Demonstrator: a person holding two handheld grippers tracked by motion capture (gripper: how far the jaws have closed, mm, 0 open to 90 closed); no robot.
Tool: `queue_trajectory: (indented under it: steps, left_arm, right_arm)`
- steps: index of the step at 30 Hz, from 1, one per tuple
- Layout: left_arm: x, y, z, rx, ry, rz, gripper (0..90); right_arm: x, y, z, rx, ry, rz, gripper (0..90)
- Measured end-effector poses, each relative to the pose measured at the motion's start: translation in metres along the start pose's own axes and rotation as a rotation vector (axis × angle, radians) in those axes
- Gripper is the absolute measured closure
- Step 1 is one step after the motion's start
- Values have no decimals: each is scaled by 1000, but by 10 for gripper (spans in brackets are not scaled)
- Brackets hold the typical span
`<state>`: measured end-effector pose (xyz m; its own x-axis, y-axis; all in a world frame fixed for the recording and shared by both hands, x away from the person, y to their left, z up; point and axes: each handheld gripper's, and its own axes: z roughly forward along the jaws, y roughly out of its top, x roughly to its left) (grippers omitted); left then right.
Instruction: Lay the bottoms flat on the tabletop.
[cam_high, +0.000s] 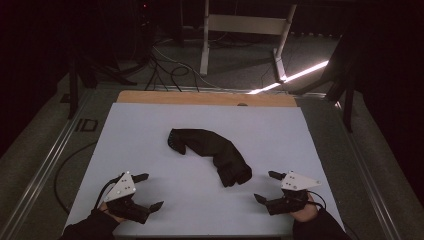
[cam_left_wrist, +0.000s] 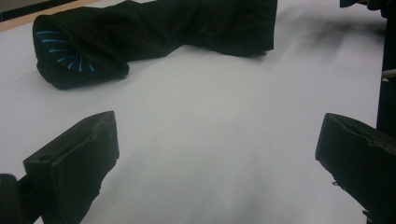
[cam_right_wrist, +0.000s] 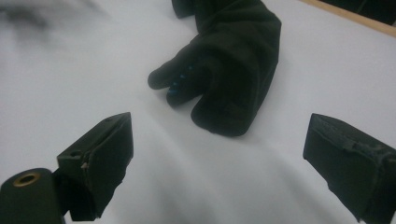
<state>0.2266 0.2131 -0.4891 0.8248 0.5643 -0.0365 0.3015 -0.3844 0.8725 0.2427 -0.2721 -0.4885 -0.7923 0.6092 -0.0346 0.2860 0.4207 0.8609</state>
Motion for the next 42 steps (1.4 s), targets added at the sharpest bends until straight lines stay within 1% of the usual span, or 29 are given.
queue_trajectory:
  steps: [3, 5, 9, 14, 15, 16, 20, 23, 24, 25, 28, 31, 33, 36, 37, 38, 40, 41, 42]
  left_arm:
    - [-1, 1, -1, -7, 1, 1, 1]
    - [-1, 1, -1, -6, 0, 5, 1]
    - [-1, 1, -1, -7, -4, 7, 1]
    - [-3, 4, -2, -12, -8, 8, 1]
    - [-3, 4, -2, -12, -8, 8, 1]
    - [-4, 8, -2, -16, -17, 12, 1]
    - [-9, 12, -1, -21, -39, 23, 1]
    - [-11, 14, 0, -21, -46, 29, 1]
    - [-14, 17, 1, -22, -61, 38, 1]
    - [-15, 18, 1, -22, -68, 39, 1]
    - [-17, 20, 2, -16, -84, 45, 1]
    - [-18, 23, 3, -15, -94, 50, 1]
    - [-18, 26, 4, -16, -95, 50, 1]
    - [-17, 32, 4, -22, -99, 49, 0]
    - [-17, 34, 4, -26, -102, 45, 0]
    - [-17, 34, 4, -26, -102, 45, 0]
    - [-16, 39, 4, -36, -91, 52, 0]
    - [-15, 41, 4, -41, -91, 52, 0]
    - [-15, 43, 4, -45, -88, 50, 0]
  right_arm:
    - [-1, 0, -1, -4, -5, 3, 88]
    - [-1, 0, -1, -8, 1, 7, 89]
    - [0, 1, -1, -8, 1, 3, 89]
    - [-1, 2, -1, -14, 3, 12, 89]
    - [-1, 3, -1, -14, 2, 20, 89]
    - [0, 5, -2, -14, 4, 25, 89]
    - [2, 9, -4, -27, 7, 35, 99]
    - [2, 10, -5, -23, 6, 33, 99]
    - [3, 15, -8, -38, 12, 44, 99]
    - [3, 17, -8, -43, 14, 46, 99]
    - [6, 23, -10, -51, 10, 41, 99]
    - [7, 32, -11, -61, 19, 31, 99]
    - [8, 39, -12, -68, 21, 14, 99]
    - [6, 52, -13, -94, 37, 27, 99]
    - [5, 56, -12, -100, 40, 24, 99]
    - [5, 56, -12, -100, 40, 24, 99]
    - [4, 67, -9, -116, 46, 15, 99]
    - [3, 70, -8, -123, 47, 13, 99]
    - [2, 73, -6, -125, 47, 21, 99]
